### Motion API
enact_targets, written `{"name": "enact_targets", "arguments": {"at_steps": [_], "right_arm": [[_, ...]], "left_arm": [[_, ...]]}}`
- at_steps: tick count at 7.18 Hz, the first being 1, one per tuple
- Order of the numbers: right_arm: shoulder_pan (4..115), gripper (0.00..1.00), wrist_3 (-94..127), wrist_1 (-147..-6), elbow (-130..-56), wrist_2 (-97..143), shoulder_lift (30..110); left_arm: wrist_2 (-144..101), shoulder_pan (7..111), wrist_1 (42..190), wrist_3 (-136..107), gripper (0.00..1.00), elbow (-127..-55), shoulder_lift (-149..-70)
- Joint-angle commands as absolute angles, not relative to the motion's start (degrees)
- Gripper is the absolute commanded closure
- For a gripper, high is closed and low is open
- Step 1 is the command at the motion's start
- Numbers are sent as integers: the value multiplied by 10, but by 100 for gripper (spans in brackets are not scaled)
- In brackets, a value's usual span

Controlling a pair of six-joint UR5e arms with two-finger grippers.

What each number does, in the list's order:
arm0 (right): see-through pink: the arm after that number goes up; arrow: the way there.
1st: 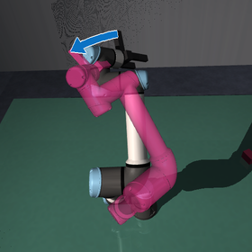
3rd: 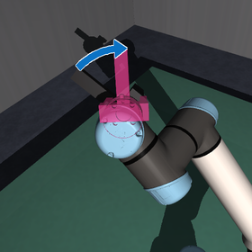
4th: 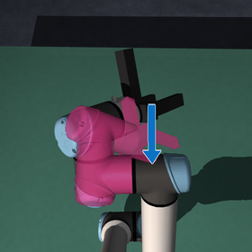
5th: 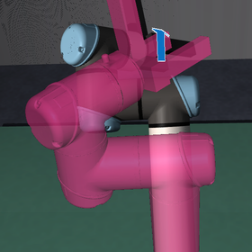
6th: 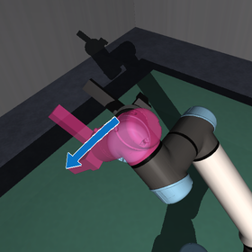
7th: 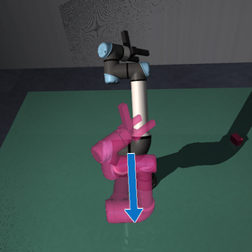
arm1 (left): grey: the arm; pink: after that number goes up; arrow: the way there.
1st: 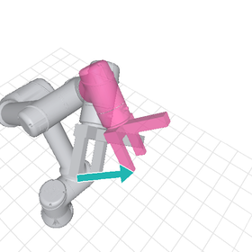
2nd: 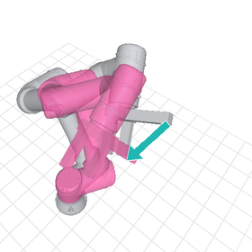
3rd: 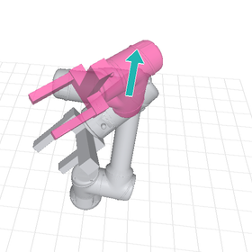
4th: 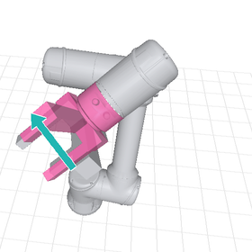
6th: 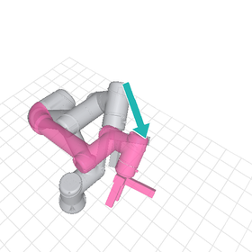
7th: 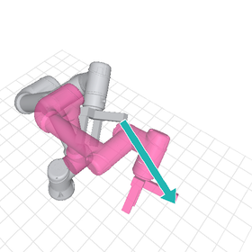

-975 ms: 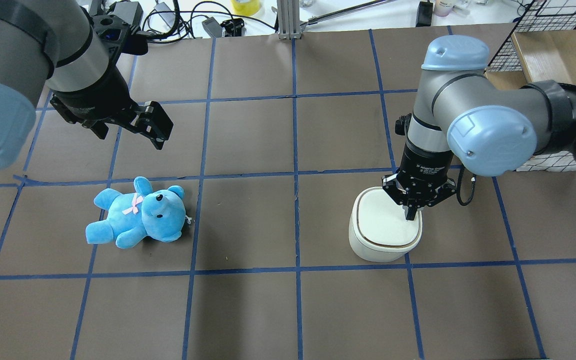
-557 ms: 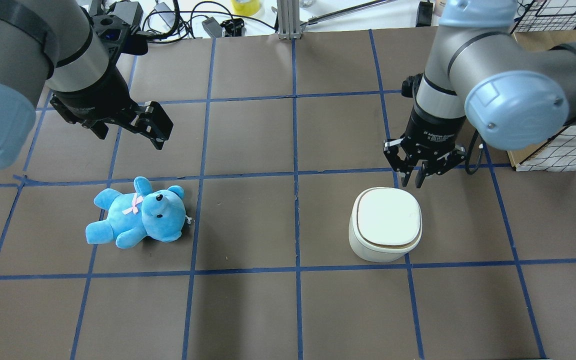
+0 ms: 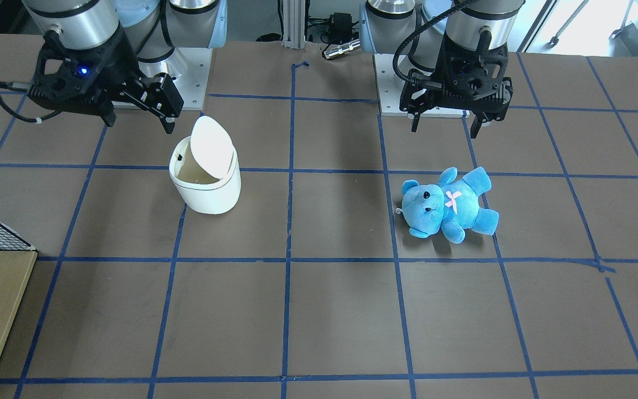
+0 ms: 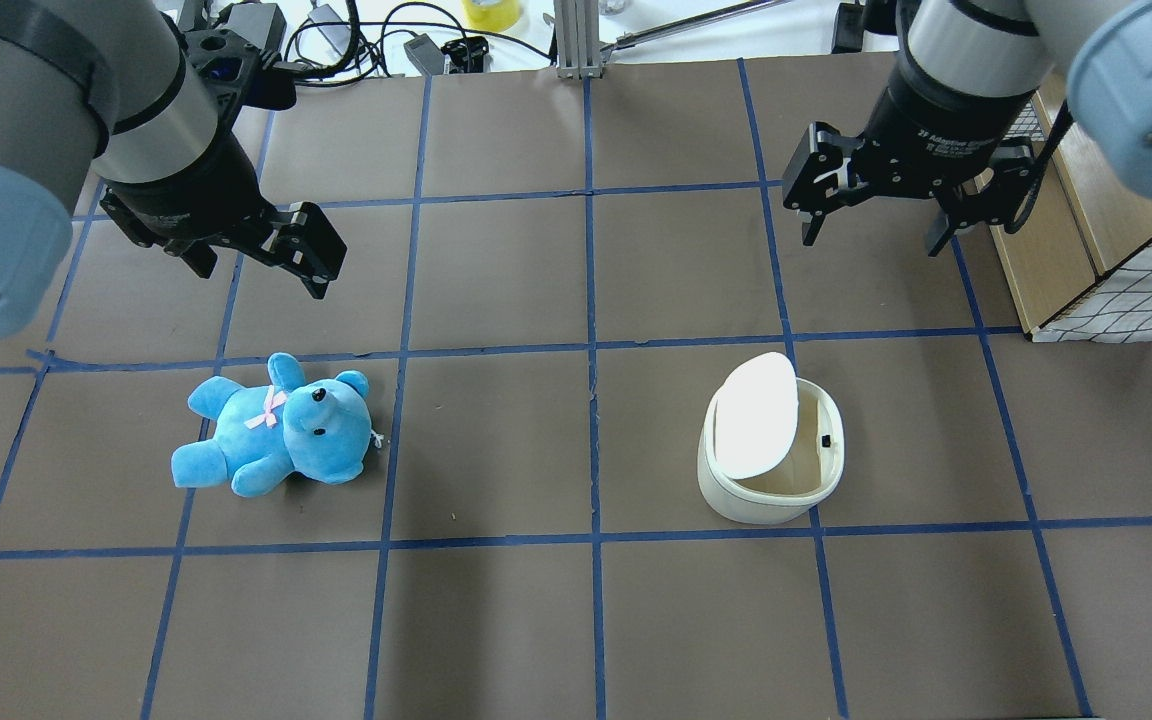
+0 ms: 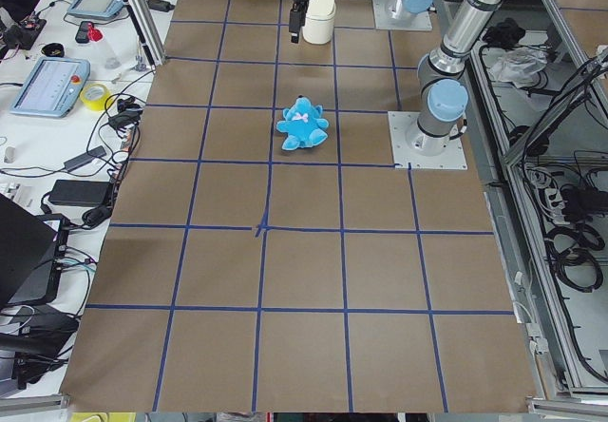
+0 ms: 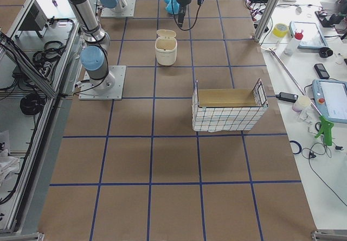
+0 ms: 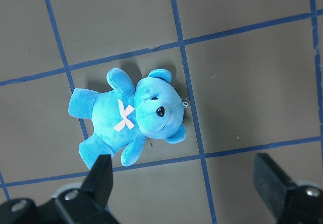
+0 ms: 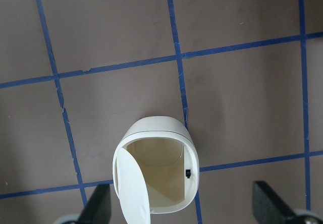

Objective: Open trash can with right arm

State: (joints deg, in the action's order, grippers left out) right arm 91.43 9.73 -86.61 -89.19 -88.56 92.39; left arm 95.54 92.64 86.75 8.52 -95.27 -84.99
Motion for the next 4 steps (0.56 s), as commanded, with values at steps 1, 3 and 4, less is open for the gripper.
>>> {"name": "enact_targets", "arguments": {"at_steps": [1,3,4], "right_arm": [[916,0,100,-861,-885,-888,943],[918,0,99,-842,-890,-889,940],[919,0,100,-842,-893,-889,939]], "left_arm": [[955,926,867,85,0,-953,-850],[955,926,867,85,0,-953,-850],[955,926,867,85,0,-953,-850]]}}
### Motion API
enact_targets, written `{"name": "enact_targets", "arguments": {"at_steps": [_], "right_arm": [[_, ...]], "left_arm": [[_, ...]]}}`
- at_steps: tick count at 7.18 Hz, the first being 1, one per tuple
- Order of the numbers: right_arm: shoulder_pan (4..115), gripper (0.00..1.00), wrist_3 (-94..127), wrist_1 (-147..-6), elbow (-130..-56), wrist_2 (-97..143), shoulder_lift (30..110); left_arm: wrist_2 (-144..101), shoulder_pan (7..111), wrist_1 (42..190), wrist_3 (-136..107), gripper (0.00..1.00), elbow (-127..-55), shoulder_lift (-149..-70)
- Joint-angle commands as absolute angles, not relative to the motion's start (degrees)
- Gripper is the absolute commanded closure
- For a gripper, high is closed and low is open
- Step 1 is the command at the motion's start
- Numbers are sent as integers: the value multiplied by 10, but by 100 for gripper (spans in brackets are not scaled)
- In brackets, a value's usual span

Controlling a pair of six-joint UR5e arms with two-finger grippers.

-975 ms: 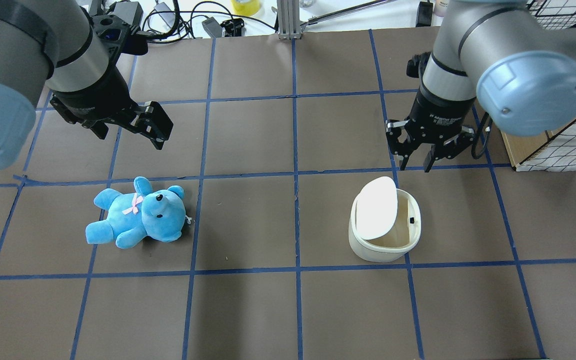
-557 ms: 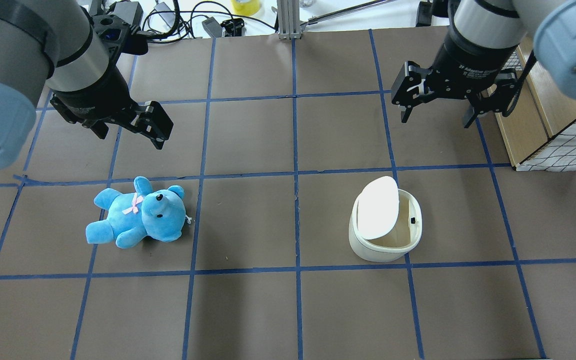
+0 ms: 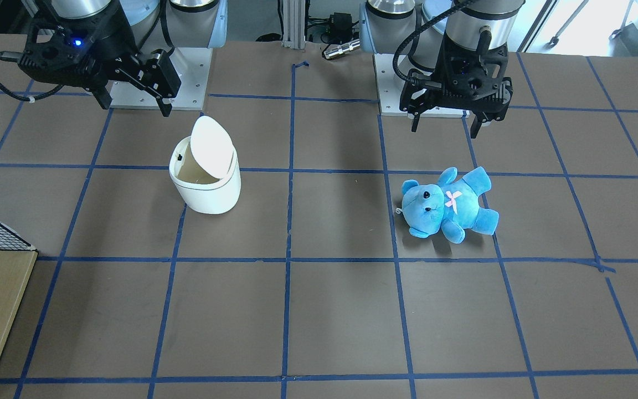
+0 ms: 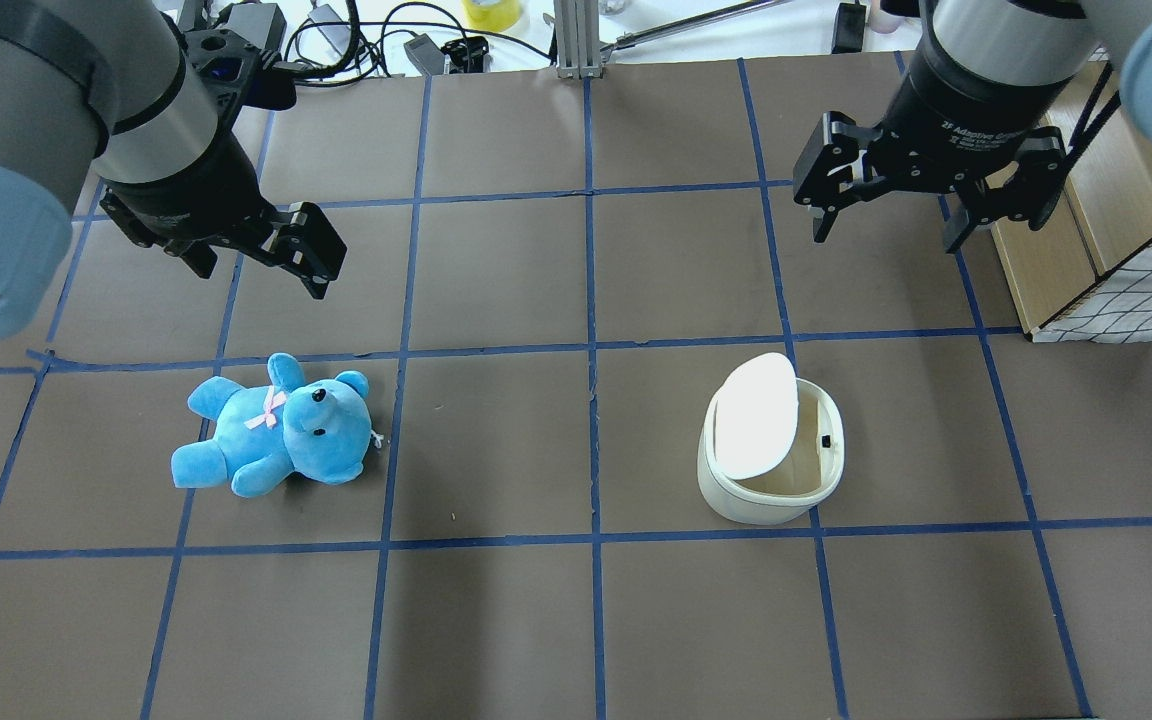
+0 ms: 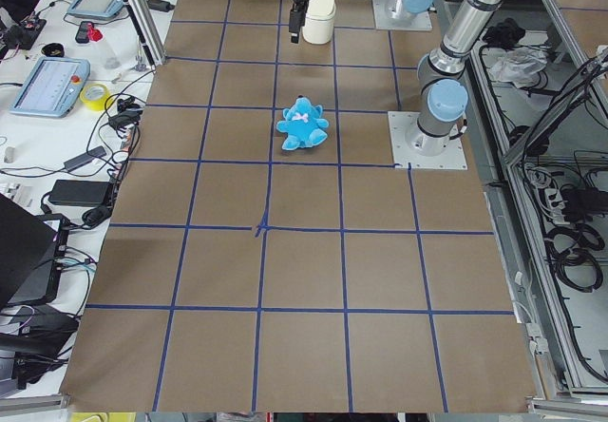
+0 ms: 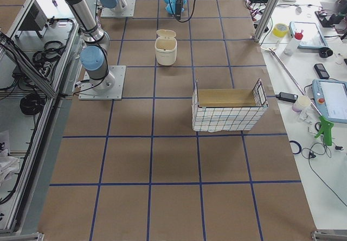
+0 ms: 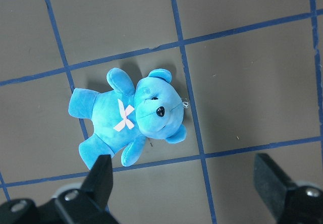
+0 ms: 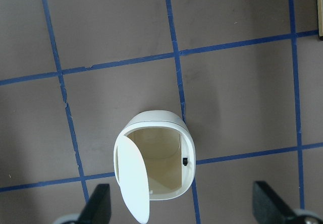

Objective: Open trash can with right arm

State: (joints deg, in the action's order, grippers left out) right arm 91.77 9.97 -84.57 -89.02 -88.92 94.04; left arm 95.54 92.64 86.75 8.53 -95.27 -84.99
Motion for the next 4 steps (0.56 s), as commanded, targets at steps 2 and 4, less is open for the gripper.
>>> {"name": "enact_targets", "arguments": {"at_steps": [2,4], "right_arm": [[919,0,101,-843,-909,-890,939],[918,0,105,-841,-915,-898,938]], "left_arm": [[955,926,867,85,0,-953,-850],[955,926,867,85,0,-953,-850]]}}
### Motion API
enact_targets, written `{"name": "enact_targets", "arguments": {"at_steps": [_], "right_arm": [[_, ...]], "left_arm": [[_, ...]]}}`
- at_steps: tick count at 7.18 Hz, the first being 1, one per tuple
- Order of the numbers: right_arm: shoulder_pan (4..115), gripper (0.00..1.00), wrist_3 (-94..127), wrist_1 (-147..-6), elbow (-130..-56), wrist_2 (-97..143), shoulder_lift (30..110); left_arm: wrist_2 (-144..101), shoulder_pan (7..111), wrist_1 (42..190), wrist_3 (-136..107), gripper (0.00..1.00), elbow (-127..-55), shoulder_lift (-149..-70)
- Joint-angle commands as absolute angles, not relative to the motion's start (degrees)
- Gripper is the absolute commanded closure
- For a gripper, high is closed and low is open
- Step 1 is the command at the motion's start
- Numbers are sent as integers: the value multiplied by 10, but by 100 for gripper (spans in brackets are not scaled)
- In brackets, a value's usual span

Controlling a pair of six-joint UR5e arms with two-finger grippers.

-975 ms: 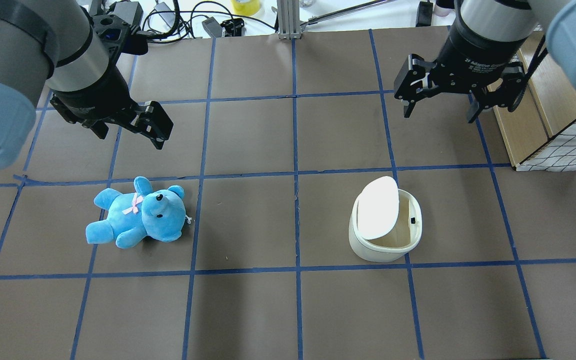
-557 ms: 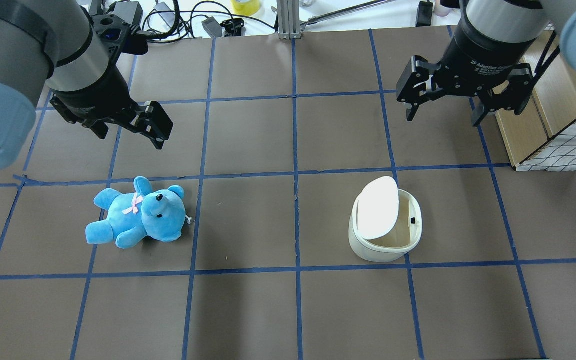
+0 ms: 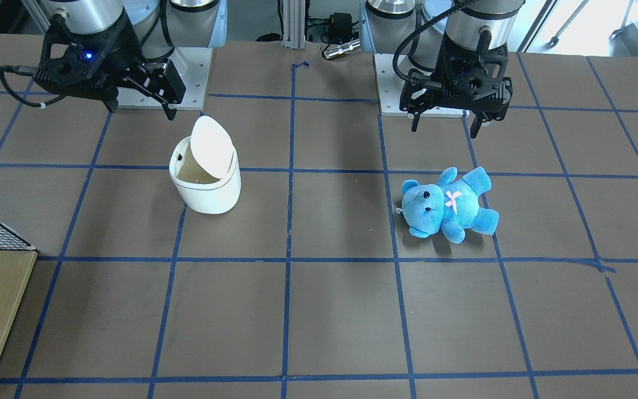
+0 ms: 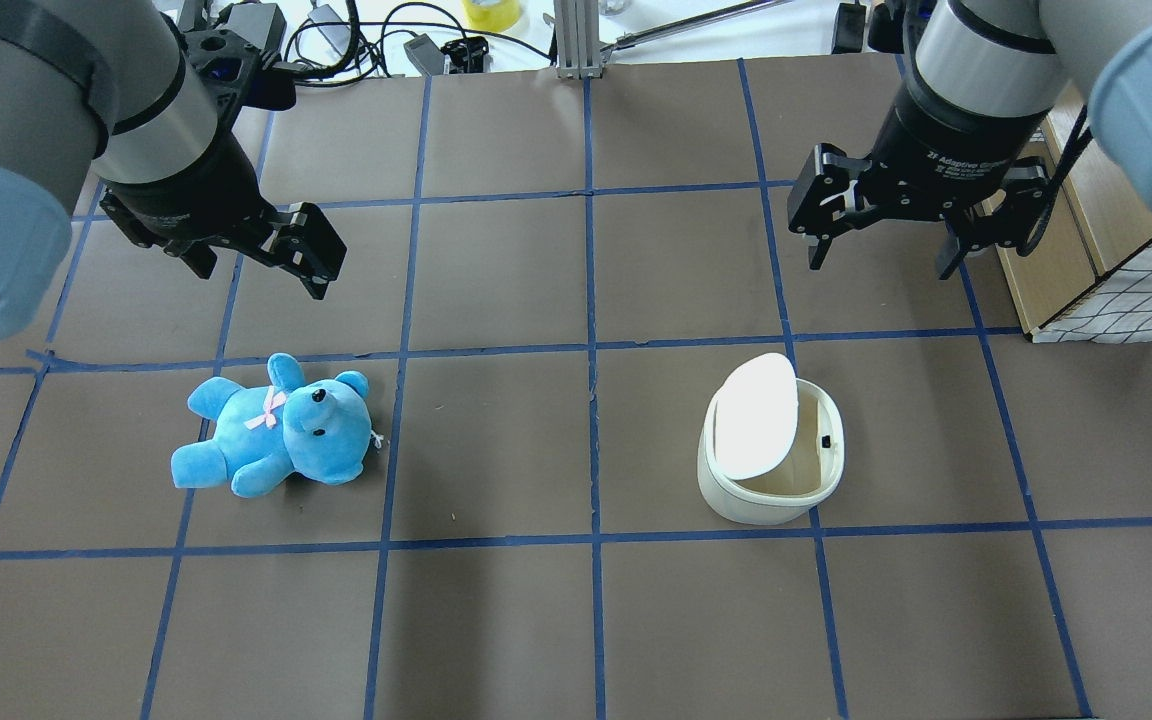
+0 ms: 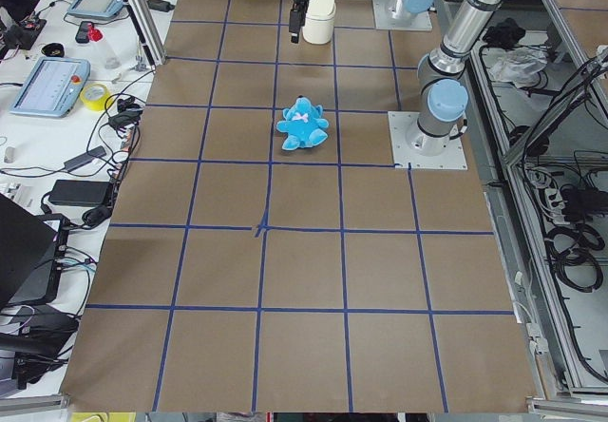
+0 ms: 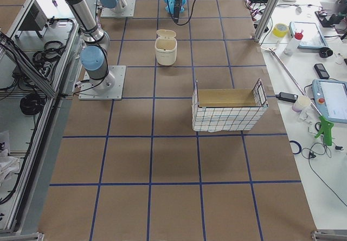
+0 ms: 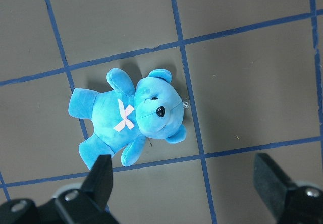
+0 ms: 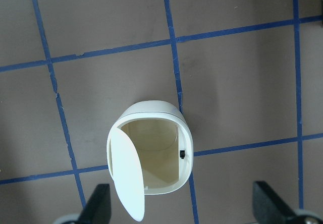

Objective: Open trash can with right arm

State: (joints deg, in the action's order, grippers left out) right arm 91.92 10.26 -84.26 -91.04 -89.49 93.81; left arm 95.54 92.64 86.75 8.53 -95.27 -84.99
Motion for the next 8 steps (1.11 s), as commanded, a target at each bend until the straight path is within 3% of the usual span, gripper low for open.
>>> {"name": "enact_targets", "arguments": {"at_steps": [1,8], "right_arm": [[917,0,105,-841,-916,-902,939],[919,0,105,-832,-916,-906,939]], "left_arm": [[955,926,867,85,0,-953,-850],[955,926,867,85,0,-953,-850]]}}
